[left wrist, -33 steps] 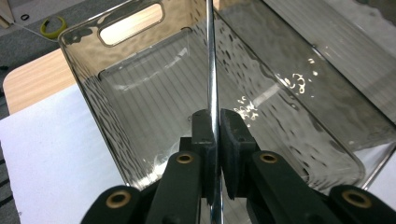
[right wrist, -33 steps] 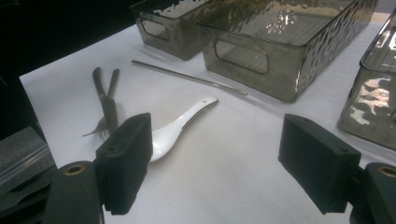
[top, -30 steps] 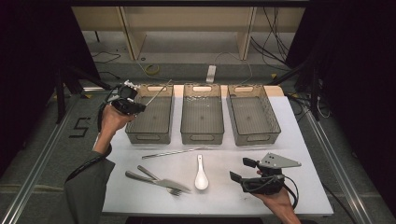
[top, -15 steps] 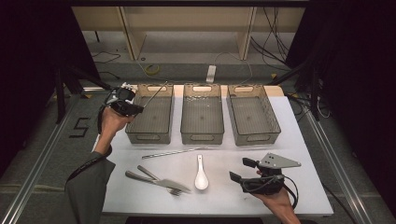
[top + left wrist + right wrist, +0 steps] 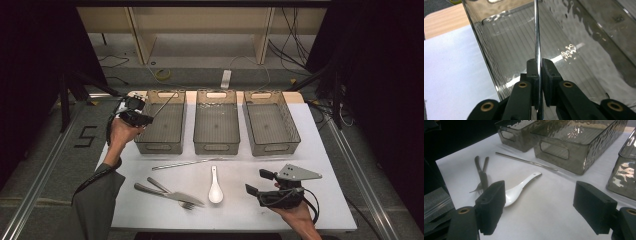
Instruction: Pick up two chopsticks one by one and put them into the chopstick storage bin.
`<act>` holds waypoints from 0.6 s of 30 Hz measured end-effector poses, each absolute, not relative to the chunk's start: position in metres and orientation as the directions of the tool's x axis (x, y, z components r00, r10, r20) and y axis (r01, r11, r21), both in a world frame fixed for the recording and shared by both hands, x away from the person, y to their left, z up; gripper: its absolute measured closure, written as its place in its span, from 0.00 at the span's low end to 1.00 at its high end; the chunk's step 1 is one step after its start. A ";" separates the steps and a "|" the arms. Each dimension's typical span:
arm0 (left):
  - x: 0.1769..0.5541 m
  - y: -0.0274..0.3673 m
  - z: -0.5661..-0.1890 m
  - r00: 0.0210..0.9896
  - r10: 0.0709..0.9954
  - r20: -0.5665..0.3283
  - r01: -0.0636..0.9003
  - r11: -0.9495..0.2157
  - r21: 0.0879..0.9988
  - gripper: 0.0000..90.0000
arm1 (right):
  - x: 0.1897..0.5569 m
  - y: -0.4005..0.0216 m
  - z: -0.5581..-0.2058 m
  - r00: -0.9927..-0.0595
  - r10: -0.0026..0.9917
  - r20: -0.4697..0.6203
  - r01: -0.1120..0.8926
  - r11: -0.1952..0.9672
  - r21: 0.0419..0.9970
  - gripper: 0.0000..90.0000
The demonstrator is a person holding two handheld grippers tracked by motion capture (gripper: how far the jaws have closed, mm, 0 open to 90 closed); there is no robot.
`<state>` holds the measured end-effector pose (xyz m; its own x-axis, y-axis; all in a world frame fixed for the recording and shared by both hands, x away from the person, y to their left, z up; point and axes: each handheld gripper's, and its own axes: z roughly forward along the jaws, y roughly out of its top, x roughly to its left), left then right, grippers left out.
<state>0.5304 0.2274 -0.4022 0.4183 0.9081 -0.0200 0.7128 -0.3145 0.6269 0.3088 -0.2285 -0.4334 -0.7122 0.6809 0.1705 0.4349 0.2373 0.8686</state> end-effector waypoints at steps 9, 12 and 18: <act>0.529 0.225 -0.406 0.396 0.916 -0.070 0.738 -0.272 0.618 0.70 | 0.309 -0.229 -0.434 -0.713 0.680 0.169 0.434 0.239 0.869 0.30; 0.523 0.223 -0.402 0.412 0.906 -0.100 0.729 -0.262 0.632 0.58 | 0.309 -0.228 -0.434 -0.713 0.681 0.169 0.434 0.239 0.869 0.30; 0.501 0.216 -0.395 0.489 0.855 -0.170 0.694 -0.263 0.670 0.41 | 0.309 -0.228 -0.434 -0.713 0.681 0.168 0.434 0.240 0.868 0.30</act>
<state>0.5012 0.2160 -0.3952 0.4890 0.8555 -0.1704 0.6942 -0.2633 0.6699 0.3091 -0.2284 -0.4337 -0.7129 0.6810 0.1677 0.4340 0.2404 0.8682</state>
